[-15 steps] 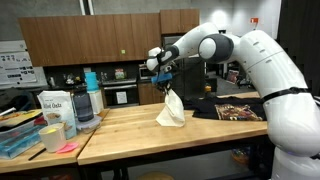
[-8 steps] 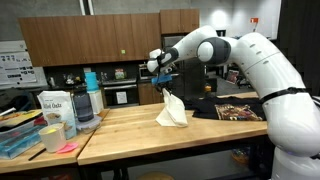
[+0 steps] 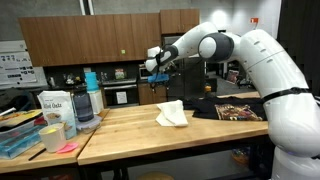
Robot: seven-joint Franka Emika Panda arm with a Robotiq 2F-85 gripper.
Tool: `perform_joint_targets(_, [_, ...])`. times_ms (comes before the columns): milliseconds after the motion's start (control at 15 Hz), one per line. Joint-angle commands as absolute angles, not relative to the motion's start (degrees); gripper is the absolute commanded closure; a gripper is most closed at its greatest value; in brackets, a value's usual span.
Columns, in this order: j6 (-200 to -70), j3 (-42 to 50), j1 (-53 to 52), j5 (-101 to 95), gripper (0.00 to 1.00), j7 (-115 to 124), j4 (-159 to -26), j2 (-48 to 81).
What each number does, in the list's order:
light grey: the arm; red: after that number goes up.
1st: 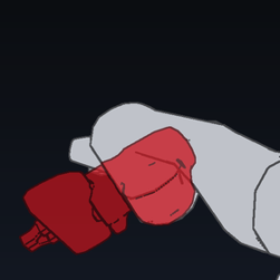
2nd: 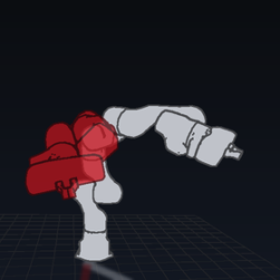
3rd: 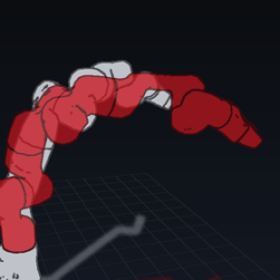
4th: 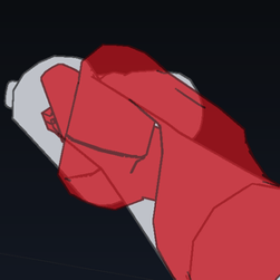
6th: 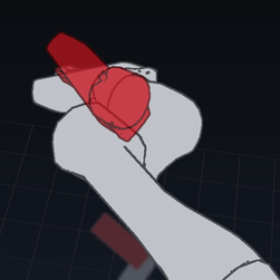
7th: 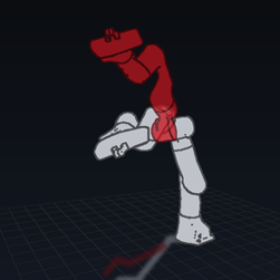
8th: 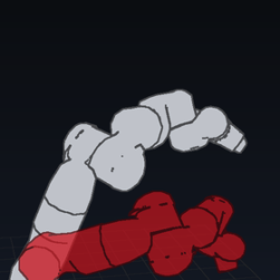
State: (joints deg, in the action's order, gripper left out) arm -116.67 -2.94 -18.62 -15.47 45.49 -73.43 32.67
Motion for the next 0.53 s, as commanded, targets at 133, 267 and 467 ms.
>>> perform_joint_targets(133, [-120.3,-2.9,-19.3,-15.5,0.0,45.9,-88.3,22.5])
perform_joint_targets(267, [-118.8,-3.9,-18.6,-13.9,0.0,44.1,-91.0,20.7])
perform_joint_targets(467, [-117.7,-6.1,-17.6,-10.7,0.0,37.5,-95.5,18.1])
